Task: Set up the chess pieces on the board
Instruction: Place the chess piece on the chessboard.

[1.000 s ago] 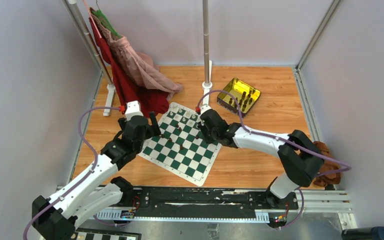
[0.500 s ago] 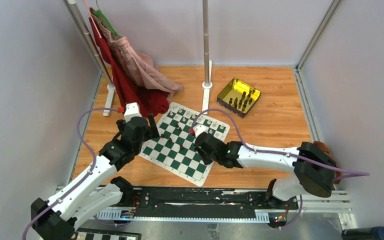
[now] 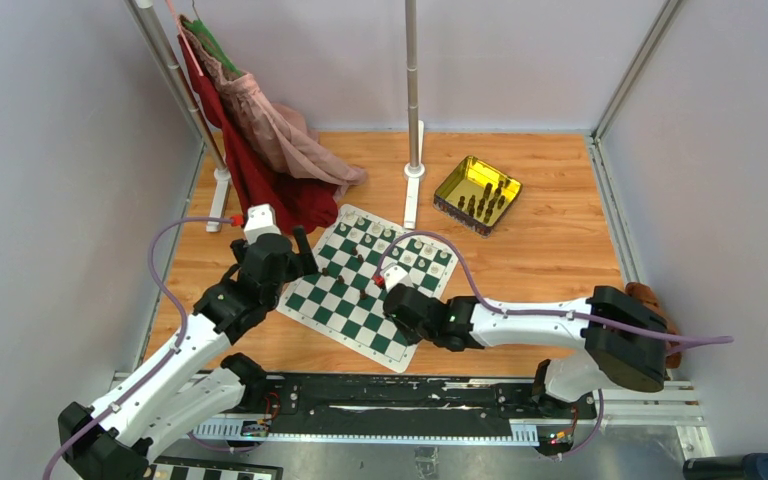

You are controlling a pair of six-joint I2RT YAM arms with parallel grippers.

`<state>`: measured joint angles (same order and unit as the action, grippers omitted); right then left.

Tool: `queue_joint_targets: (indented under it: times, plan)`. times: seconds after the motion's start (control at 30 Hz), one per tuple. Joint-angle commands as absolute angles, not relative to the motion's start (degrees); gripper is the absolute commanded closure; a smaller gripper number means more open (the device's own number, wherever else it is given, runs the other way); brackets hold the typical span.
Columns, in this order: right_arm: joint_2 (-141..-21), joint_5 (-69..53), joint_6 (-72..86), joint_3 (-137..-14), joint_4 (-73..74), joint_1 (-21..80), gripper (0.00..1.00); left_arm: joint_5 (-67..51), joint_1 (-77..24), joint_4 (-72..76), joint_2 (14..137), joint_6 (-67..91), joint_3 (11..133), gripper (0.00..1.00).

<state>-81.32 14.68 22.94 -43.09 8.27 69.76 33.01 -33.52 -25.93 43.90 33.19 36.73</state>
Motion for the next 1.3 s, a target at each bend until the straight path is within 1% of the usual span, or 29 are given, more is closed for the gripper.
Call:
queue_joint_targets:
  times: [0.0, 0.47, 0.5, 0.57, 0.63, 0.67, 0.73, 0.77, 1.03, 1.27]
  plan:
    - [-83.1, 16.2, 24.3, -42.4, 8.7, 70.8, 1.00, 32.9, -33.9, -25.5, 43.0, 34.3, 36.8, 0.00]
    - [-86.7, 15.2, 24.5, -43.2, 7.2, 71.4, 0.99, 32.7, -33.9, -25.0, 43.0, 34.1, 36.3, 0.00]
    - [-86.9, 15.1, 24.6, -43.2, 7.2, 71.5, 0.97, 32.6, -33.9, -24.9, 42.9, 34.1, 36.3, 0.00]
    - [-86.9, 15.2, 24.3, -43.4, 7.3, 71.8, 0.86, 32.5, -33.9, -24.8, 43.0, 34.1, 36.1, 0.00]
    - [-86.8, 15.4, 23.9, -43.8, 7.5, 72.0, 0.71, 32.3, -33.9, -24.7, 43.1, 34.2, 36.1, 0.00]
    - [-86.7, 15.5, 23.7, -44.0, 7.7, 72.1, 0.66, 32.3, -33.9, -24.7, 43.2, 34.1, 36.0, 0.00]
    - [-86.4, 15.9, 23.3, -44.7, 8.5, 72.2, 0.57, 32.3, -33.9, -24.6, 43.4, 34.2, 36.1, 0.00]
    - [-86.3, 16.0, 23.1, -45.0, 8.8, 72.3, 0.56, 32.3, -33.9, -24.5, 43.4, 34.2, 36.1, 0.00]
    - [-83.8, 17.5, 22.2, -47.0, 11.2, 72.6, 0.54, 31.9, -33.9, -24.0, 43.7, 34.1, 36.3, 0.00]
    - [-81.4, 21.7, 19.5, -50.3, 12.9, 72.2, 0.55, 32.0, -33.9, -23.4, 44.3, 34.0, 36.4, 0.00]
